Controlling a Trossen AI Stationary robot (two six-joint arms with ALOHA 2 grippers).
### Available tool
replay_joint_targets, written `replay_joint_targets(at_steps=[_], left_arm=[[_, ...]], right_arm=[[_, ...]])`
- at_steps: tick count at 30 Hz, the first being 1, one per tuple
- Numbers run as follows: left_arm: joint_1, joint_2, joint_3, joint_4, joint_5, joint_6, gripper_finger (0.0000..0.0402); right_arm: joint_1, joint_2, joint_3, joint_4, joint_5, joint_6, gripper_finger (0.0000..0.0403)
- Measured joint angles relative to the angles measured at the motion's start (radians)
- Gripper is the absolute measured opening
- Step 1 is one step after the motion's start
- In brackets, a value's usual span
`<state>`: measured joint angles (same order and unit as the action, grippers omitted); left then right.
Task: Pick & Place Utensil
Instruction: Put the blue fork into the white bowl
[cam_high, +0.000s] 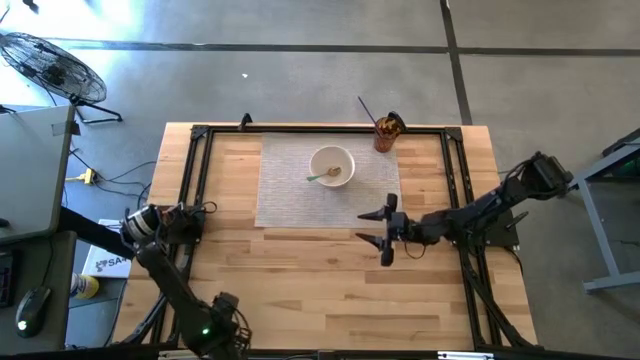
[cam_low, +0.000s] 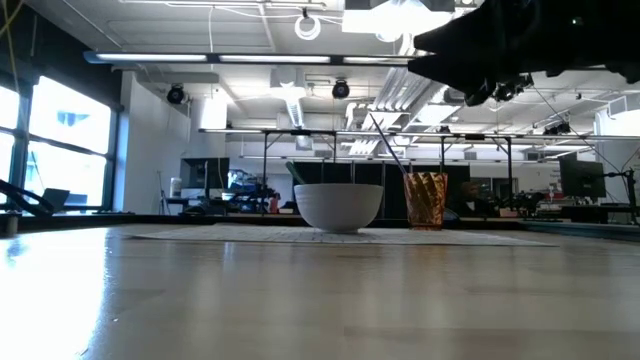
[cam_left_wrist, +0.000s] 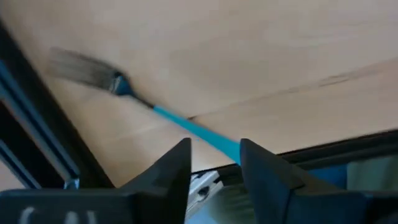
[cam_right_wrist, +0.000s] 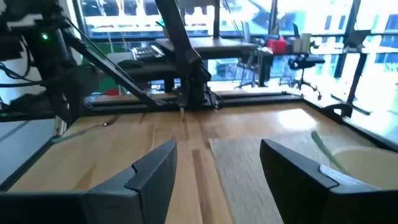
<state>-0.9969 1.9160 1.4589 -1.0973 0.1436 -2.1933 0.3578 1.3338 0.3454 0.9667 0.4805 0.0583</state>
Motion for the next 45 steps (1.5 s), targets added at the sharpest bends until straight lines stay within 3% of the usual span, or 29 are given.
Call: replay_joint_targets(at_steps=[5, 9, 25, 30, 37, 45], left_arm=[[-0.060, 0.000, -0.033, 0.003, -0.010, -0.233, 0.0188], [-0.103, 0.000, -0.056, 0.011, -0.028, -0.363, 0.0212], [-0.110, -0.006, -0.223, 0.216, -0.062, -0.376, 0.0214], [-0.111, -0.004, -0.226, 0.197, -0.111, -0.358, 0.0192], [-0.111, -0.002, -0.227, 0.188, -0.177, -0.329, 0.0124], [-0.111, -0.001, -0.229, 0.160, -0.317, -0.171, 0.0060]], right_arm=[[-0.068, 0.000, 0.000, 0.040, -0.078, -0.040, 0.0224], [-0.122, 0.000, 0.000, 0.043, -0.134, -0.041, 0.0224], [-0.168, 0.000, 0.000, 0.025, -0.203, -0.029, 0.0224], [-0.168, 0.000, 0.000, 0.025, -0.203, -0.029, 0.0224], [-0.168, 0.000, 0.000, 0.021, -0.203, -0.010, 0.0224], [-0.167, 0.000, 0.000, 0.009, -0.204, 0.020, 0.0224]])
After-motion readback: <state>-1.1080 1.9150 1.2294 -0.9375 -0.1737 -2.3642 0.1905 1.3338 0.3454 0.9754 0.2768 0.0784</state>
